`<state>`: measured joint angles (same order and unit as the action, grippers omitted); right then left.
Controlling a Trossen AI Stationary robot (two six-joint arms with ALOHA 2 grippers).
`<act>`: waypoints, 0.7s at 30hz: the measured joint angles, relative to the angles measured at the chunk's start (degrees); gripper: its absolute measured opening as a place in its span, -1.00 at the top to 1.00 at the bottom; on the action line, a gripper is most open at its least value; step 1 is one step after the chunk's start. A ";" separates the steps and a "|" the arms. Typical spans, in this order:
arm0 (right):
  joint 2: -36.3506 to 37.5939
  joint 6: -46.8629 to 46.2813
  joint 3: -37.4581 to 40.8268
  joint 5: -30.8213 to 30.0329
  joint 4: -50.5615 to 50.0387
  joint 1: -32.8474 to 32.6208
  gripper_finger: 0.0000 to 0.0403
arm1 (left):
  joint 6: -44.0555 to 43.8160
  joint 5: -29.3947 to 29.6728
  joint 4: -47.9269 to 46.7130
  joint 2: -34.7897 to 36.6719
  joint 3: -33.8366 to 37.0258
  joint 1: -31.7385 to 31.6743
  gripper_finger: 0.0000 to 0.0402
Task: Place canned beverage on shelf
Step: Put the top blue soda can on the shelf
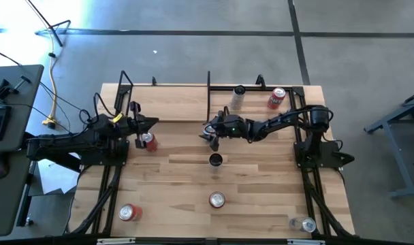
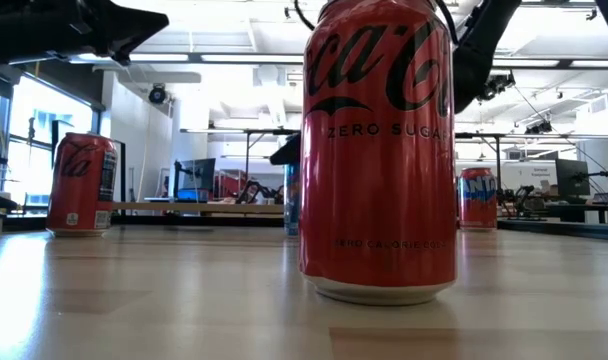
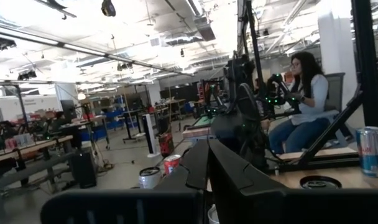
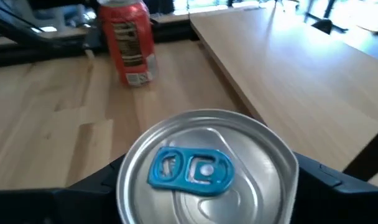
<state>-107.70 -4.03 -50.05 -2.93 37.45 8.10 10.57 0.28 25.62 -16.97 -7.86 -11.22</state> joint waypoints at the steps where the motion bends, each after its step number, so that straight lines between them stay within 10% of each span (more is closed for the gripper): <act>1: 0.00 0.02 -0.54 -0.95 -1.16 -0.29 -0.31 | 0.00 0.22 -0.10 0.00 0.00 0.00 0.94; 21: 0.00 2.94 -17.37 -5.64 -24.99 -4.90 -0.32 | -3.07 0.39 -4.83 -0.02 0.04 0.00 0.60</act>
<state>-107.70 -1.09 -67.43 -8.57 12.46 3.20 7.50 0.67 20.79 -16.99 -7.81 -11.22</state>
